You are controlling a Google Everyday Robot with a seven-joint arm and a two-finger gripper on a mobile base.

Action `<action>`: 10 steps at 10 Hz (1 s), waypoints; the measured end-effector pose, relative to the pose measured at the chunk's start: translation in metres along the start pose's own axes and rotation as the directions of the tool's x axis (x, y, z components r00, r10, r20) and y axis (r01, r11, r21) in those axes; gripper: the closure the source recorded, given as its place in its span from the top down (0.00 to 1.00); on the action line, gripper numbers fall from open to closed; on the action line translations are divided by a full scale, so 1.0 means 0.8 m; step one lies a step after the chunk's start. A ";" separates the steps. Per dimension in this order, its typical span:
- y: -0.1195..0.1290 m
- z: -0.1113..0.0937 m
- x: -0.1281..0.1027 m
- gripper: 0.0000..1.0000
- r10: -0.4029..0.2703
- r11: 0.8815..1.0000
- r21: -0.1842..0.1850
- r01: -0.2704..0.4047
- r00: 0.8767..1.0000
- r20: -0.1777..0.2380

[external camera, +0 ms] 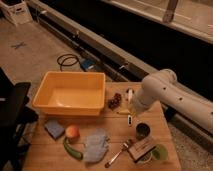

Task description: Place banana in metal cup

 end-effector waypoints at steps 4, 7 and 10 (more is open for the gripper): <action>0.013 -0.005 0.050 0.00 0.122 0.993 0.009 -0.122 0.992 -0.020; 0.035 0.018 0.065 0.00 0.179 0.983 -0.027 -0.180 0.984 -0.016; 0.061 0.033 0.079 0.00 0.238 0.970 -0.052 -0.238 0.971 -0.007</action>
